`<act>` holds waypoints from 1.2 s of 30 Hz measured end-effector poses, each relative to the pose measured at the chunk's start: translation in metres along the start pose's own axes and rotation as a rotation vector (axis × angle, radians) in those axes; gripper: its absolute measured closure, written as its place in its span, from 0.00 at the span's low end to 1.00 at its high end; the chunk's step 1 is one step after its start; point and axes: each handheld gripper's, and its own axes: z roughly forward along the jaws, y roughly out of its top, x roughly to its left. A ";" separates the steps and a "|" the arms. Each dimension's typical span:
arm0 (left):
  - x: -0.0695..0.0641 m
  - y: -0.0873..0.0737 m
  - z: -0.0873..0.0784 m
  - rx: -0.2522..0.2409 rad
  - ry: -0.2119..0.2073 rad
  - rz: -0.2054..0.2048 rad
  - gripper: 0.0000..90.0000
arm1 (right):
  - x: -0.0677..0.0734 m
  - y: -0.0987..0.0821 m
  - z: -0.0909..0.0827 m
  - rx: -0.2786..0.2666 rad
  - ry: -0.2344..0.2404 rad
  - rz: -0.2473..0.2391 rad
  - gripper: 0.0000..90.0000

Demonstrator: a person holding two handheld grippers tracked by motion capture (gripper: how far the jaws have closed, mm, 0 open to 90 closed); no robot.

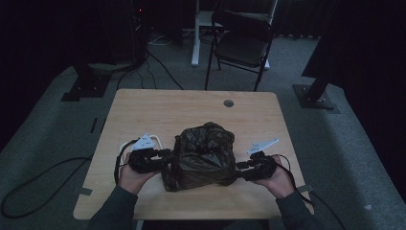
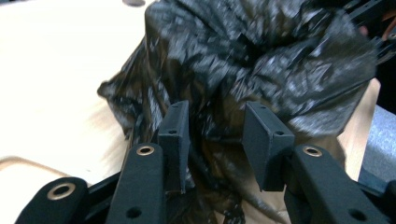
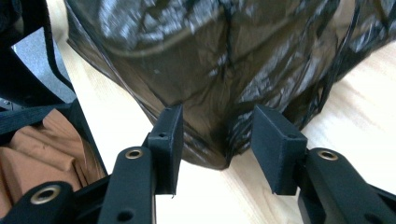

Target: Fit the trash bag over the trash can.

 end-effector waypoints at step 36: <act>-0.013 0.084 0.046 0.088 -0.058 0.205 0.68 | -0.003 0.002 0.003 -0.061 -0.108 -0.049 0.58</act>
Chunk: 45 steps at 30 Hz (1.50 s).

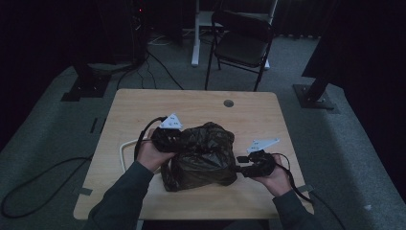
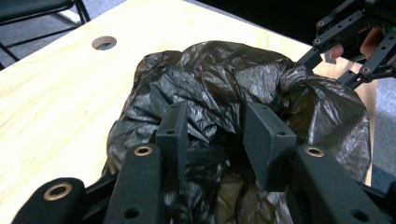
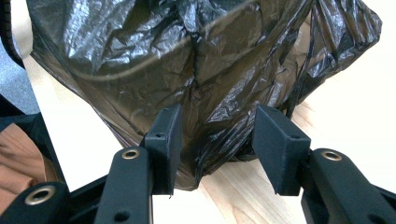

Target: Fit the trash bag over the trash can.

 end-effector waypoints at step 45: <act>-0.018 0.014 0.064 0.359 0.023 0.228 0.70 | 0.005 -0.003 0.007 0.027 0.020 -0.023 0.58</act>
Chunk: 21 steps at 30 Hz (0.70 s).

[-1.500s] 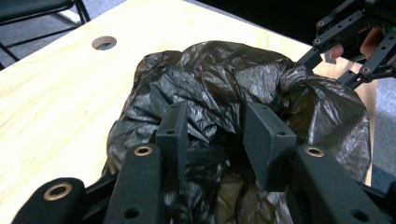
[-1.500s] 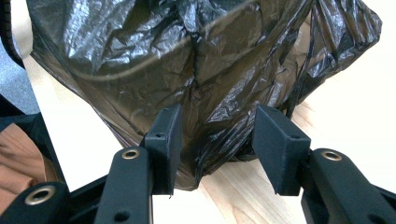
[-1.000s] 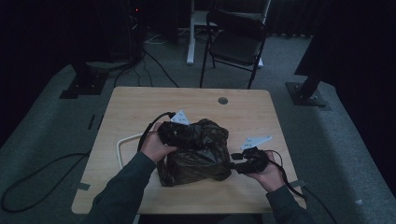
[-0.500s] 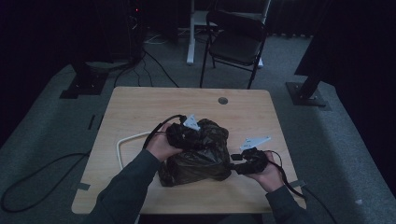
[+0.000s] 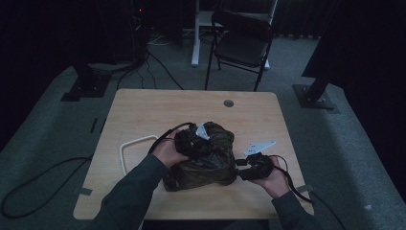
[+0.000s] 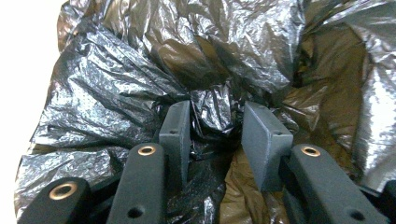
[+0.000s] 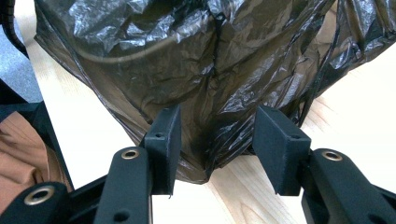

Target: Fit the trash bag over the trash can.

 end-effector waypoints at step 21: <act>-0.008 0.004 0.023 0.096 0.031 0.033 0.60 | 0.000 0.000 0.000 0.006 0.002 -0.003 0.58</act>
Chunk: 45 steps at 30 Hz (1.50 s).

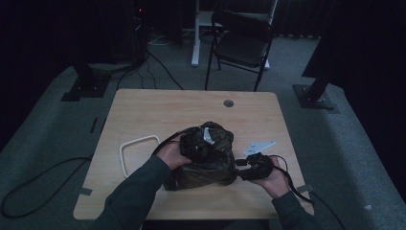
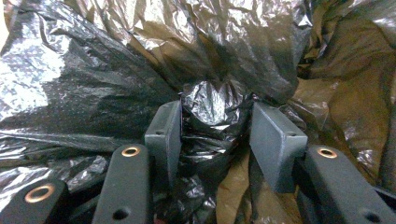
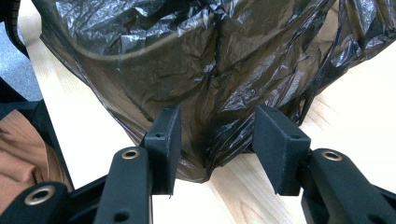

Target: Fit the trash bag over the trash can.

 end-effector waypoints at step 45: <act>-0.005 0.008 0.015 0.158 0.027 0.031 0.53 | 0.001 0.000 0.001 0.009 0.059 0.004 0.58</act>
